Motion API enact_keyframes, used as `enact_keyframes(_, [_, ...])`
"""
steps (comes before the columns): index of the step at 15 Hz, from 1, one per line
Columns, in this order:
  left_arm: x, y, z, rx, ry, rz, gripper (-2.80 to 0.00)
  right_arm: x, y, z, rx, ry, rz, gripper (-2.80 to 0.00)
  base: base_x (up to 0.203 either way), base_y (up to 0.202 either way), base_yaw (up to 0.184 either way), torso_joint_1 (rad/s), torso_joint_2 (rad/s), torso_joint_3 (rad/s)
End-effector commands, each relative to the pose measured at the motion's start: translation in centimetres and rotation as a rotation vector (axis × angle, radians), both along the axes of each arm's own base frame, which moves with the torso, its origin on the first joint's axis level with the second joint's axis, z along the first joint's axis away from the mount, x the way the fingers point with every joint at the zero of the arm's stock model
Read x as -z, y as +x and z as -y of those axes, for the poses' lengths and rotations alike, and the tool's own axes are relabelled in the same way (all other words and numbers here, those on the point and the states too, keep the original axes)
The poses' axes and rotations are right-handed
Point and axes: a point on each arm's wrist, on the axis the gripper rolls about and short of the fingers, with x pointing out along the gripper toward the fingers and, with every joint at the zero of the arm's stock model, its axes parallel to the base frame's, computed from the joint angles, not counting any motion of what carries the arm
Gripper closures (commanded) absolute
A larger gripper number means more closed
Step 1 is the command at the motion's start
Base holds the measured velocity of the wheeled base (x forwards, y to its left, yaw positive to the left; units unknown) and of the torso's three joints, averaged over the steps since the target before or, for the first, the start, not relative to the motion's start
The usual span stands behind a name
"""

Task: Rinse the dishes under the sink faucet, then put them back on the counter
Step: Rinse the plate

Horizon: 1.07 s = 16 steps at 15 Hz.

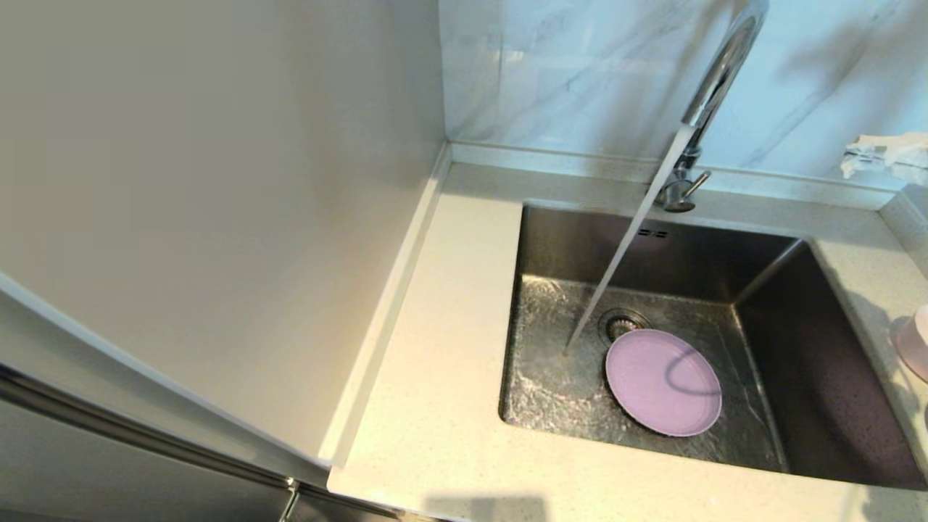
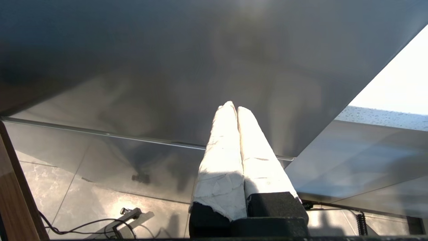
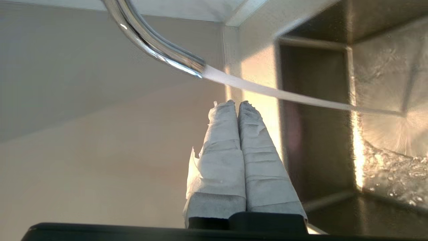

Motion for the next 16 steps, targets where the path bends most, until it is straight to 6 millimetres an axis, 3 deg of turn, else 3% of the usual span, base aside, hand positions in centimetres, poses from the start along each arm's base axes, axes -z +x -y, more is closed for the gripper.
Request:
enact_keyframes(1, [0.0,0.0,0.0,0.000,0.000,0.000,0.00,1.0,-0.7,-0.6,-0.026,-0.078,-0.047,0.00,0.000,0.000,0.000,0.000,0.00,0.000])
enact_keyframes(4, [0.0,0.0,0.0,0.000,0.000,0.000,0.00,3.6,-2.5,-1.5,-0.104,-0.340,-0.121,0.00,0.000,0.000,0.000,0.000,0.00,0.000])
enact_keyframes(7, [0.0,0.0,0.0,0.000,0.000,0.000,0.00,5.4,-4.1,-2.2,-0.074,-0.702,-0.248,0.00,0.000,0.000,0.000,0.000,0.00,0.000])
enact_keyframes(9, [0.0,0.0,0.0,0.000,0.000,0.000,0.00,6.5,-2.3,-1.7,-0.085,-0.800,-0.273,0.00,0.000,0.000,0.000,0.000,0.00,0.000])
enact_keyframes(13, [0.0,0.0,0.0,0.000,0.000,0.000,0.00,8.9,5.5,1.4,-0.002,-1.023,-0.007,0.00,0.000,0.000,0.000,0.000,0.00,0.000])
enact_keyframes(16, [0.0,0.0,0.0,0.000,0.000,0.000,0.00,9.6,6.9,2.0,0.035,-1.097,0.007,0.00,0.000,0.000,0.000,0.000,0.00,0.000])
